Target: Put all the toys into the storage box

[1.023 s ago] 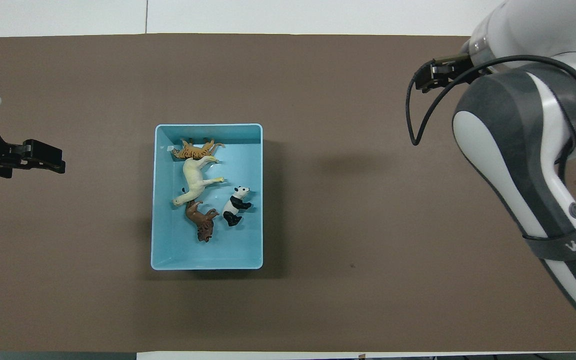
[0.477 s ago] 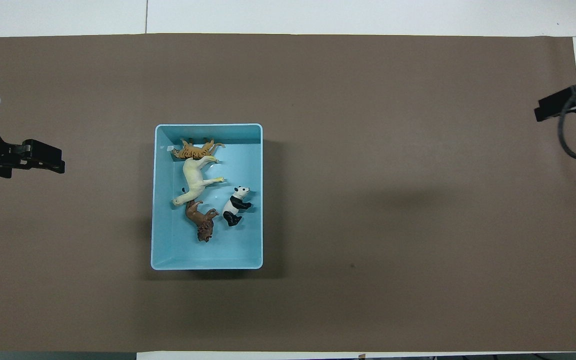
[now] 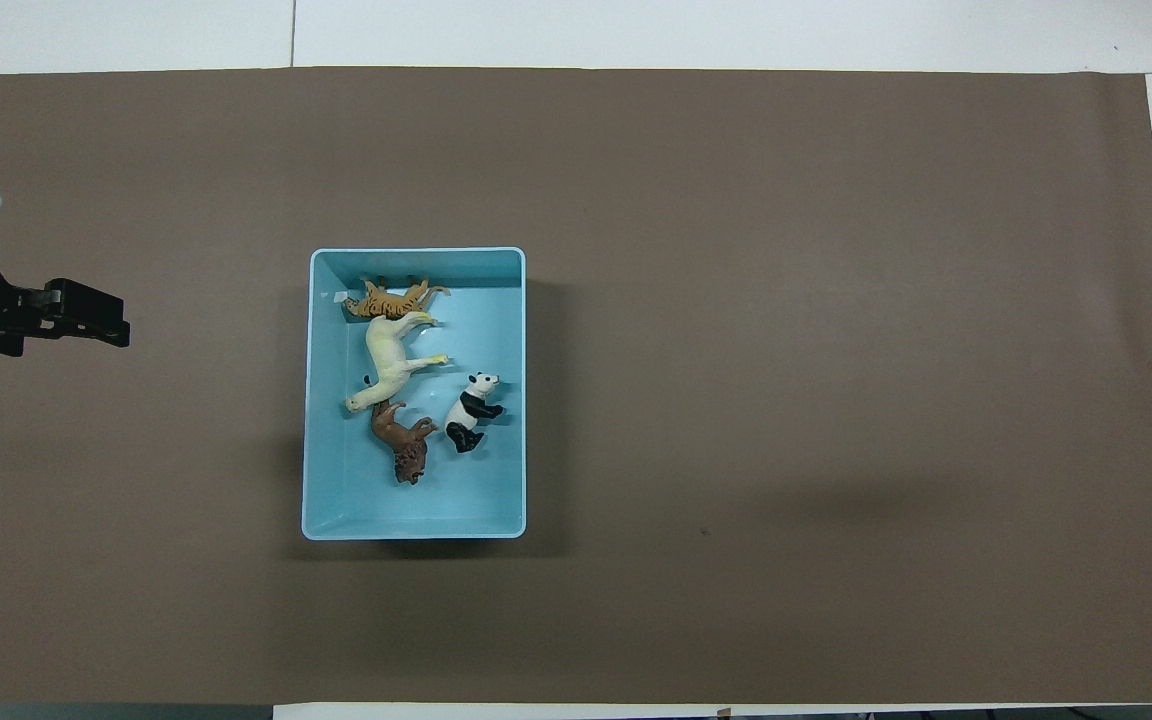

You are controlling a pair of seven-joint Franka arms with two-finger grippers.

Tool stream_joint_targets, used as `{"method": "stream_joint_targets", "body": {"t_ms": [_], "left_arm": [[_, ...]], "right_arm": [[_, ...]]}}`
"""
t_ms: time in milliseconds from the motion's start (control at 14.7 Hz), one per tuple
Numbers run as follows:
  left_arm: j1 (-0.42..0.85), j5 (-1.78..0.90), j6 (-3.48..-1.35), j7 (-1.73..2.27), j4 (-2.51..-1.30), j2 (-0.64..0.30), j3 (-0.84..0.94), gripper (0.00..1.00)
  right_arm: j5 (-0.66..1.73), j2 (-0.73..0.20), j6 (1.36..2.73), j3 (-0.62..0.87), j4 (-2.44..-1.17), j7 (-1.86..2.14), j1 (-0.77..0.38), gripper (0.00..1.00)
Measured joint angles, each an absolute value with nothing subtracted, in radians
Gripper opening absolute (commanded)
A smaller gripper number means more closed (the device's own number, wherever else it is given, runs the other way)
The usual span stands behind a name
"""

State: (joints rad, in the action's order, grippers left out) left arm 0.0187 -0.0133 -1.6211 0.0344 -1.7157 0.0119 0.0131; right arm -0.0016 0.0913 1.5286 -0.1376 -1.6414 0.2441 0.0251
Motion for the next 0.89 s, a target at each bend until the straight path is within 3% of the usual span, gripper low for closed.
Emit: {"method": "stream_joint_targets", "body": {"t_ms": [886], "left_arm": [[0.019, -0.013, -1.621, 0.034, -1.716, 0.012, 0.013, 1.00]], "right_arm": [[-0.051, 0.076, 1.489, -0.135, -1.612, 0.244, 0.045, 1.00]]}}
